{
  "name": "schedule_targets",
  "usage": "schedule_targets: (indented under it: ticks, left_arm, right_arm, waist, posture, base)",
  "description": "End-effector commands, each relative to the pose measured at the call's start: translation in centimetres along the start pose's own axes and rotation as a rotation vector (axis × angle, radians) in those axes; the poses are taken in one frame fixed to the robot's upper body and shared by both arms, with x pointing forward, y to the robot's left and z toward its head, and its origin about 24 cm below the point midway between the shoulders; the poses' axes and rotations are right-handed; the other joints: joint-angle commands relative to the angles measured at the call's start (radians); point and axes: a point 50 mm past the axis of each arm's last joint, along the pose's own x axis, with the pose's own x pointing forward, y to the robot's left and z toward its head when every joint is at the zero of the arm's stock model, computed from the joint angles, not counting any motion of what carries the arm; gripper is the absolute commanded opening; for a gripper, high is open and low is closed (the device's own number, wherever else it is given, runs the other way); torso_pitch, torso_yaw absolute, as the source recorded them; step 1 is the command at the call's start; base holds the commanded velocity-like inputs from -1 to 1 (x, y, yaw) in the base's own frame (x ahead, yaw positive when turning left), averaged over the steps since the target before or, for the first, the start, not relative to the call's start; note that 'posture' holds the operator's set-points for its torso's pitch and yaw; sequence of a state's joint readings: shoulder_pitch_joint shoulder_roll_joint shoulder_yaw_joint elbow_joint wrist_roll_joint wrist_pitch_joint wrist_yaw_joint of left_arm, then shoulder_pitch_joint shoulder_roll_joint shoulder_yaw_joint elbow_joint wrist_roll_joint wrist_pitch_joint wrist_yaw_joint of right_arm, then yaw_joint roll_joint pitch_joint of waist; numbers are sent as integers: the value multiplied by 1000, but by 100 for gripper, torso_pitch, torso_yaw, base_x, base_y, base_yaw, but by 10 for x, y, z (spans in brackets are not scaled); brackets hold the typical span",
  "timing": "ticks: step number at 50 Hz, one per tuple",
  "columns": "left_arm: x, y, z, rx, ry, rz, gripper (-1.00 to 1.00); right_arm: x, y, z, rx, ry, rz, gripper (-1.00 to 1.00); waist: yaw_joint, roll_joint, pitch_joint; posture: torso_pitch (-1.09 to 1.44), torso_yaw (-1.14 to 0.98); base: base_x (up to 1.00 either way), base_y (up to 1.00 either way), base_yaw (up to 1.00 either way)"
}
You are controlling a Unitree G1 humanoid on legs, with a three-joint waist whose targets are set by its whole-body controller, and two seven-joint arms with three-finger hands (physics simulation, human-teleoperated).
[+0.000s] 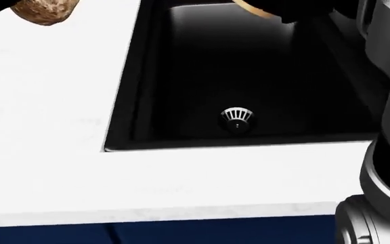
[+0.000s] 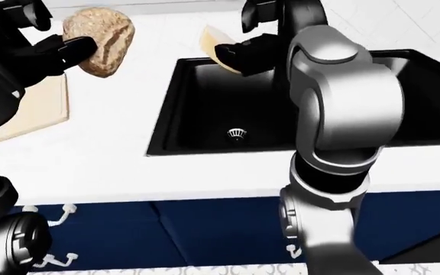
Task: Place all breads on the cutting board.
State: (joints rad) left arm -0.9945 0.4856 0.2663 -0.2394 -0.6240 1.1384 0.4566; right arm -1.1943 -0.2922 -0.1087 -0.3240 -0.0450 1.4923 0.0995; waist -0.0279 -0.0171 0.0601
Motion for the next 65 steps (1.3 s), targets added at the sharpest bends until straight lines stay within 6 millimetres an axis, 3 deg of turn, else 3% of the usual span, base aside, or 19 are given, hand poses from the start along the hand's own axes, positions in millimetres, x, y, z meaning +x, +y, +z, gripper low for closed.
schedule_targets:
  ticks: [1,3,6,7,9,10,15,18,23,40,41,46,48,49,52,55,58,63,65]
  left_arm:
    - [-4,4,18,-16,-79,13,-100]
    - [-4,3,18,-16,-80,11,-100]
    - [-4,1,18,-16,-79,9,-100]
    - [-4,1,18,-15,-79,8,-100]
    - [-4,1,18,-15,-78,8,-100]
    - [-4,1,18,-14,-78,8,-100]
    - [-5,2,18,-15,-79,8,-100]
    - [-5,1,19,-17,-81,7,-100]
    - [-7,3,19,-15,-79,6,-100]
    - [-1,-9,20,2,-78,-15,-100]
    - [0,-9,19,3,-78,-12,-100]
    - [13,-19,16,4,-84,-18,-100]
    - [18,-24,13,4,-87,-23,-100]
    - [19,-25,12,4,-86,-25,-100]
    - [25,-31,9,-2,-86,-33,-100]
    - [31,-36,6,-6,-81,-41,-100]
    - [32,-37,8,-9,-85,-43,-100]
    - [24,-39,14,-13,-93,-52,-100]
    - [22,-40,18,-17,-98,-57,-100]
  right_arm:
    - [-5,1,14,-5,-70,2,-100]
    - [-5,1,15,-5,-71,2,-100]
    - [-5,0,15,-4,-73,1,-100]
    - [-6,0,16,-2,-74,0,-100]
    - [-6,-1,14,-2,-75,-1,-100]
    - [-6,0,14,-2,-73,-1,-100]
    - [-7,-1,14,0,-76,-2,-100]
    - [-8,-1,14,1,-78,-1,-100]
    - [-7,2,15,2,-80,2,-100]
    - [-2,-5,6,20,-76,-11,-100]
    - [-1,-5,5,21,-76,-12,-100]
    - [6,-9,-5,28,-68,-14,-100]
    - [10,-11,-8,25,-66,-15,-100]
    - [11,-11,-9,24,-65,-15,-100]
    - [19,-14,-9,18,-63,-16,-100]
    - [28,-12,-9,14,-62,-5,-100]
    - [30,-11,-5,10,-66,-3,-100]
    - [25,-11,0,9,-69,-9,-100]
    - [21,-12,3,7,-73,-13,-100]
  waist:
    - [16,-19,-40]
    - [17,-24,-58]
    - [17,1,-32]
    - [11,36,-26]
    - [23,171,-43]
    - [12,116,-27]
    - [27,88,-47]
    - [29,61,-21]
    - [14,75,-16]
    - [20,61,-2]
    - [18,69,-23]
    - [19,-1,-36]
    - [20,-59,-55]
    - [14,-29,-49]
    - [23,-45,-72]
    - [27,-35,-60]
    - [25,13,-52]
    - [21,47,-53]
    - [15,87,-56]
  posture:
    - [0,0]
    - [0,0]
    - [0,0]
    - [0,0]
    - [0,0]
    - [0,0]
    - [0,0]
    - [0,0]
    - [0,0]
    - [0,0]
    - [0,0]
    - [0,0]
    - [0,0]
    - [0,0]
    - [0,0]
    - [0,0]
    - [0,0]
    - [0,0]
    - [0,0]
  base:
    - [0,92,0]
    - [0,92,0]
    - [0,84,0]
    - [0,53,0]
    - [0,46,0]
    - [0,33,0]
    - [0,28,0]
    - [0,19,0]
    - [0,0,0]
    - [0,0,0]
    - [0,16,0]
    - [0,34,0]
    - [0,35,0]
    - [0,34,0]
    - [0,34,0]
    - [0,31,0]
    - [0,22,0]
    - [0,38,0]
    - [0,41,0]
